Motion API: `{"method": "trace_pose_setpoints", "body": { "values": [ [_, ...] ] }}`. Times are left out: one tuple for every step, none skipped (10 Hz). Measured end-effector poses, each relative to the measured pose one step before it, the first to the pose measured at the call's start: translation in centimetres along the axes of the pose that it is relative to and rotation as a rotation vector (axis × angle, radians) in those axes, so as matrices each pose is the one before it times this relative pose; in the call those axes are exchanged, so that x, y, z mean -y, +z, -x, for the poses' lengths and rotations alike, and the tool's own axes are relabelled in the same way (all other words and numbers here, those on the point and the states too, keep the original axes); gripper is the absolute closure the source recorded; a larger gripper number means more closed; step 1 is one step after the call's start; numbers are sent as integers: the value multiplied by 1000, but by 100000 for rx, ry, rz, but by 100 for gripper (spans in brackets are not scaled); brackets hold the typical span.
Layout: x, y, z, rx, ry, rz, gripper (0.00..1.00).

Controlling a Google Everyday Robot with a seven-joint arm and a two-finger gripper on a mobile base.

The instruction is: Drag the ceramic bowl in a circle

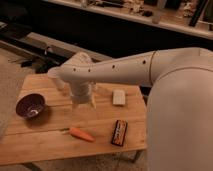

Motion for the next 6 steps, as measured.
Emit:
{"method": "trace_pose_setpoints", "body": {
  "values": [
    [-43, -15, 25, 81, -169, -34, 35],
    [-119, -16, 103, 79, -765, 85, 35],
    [-757, -125, 283, 354, -3723, -314, 35],
    [-1673, -48, 503, 586, -5142, 924, 35],
    [-1244, 98, 568, 537, -3845, 282, 35],
    [-1929, 210, 794, 168, -5357, 197, 35]
  ]
}}
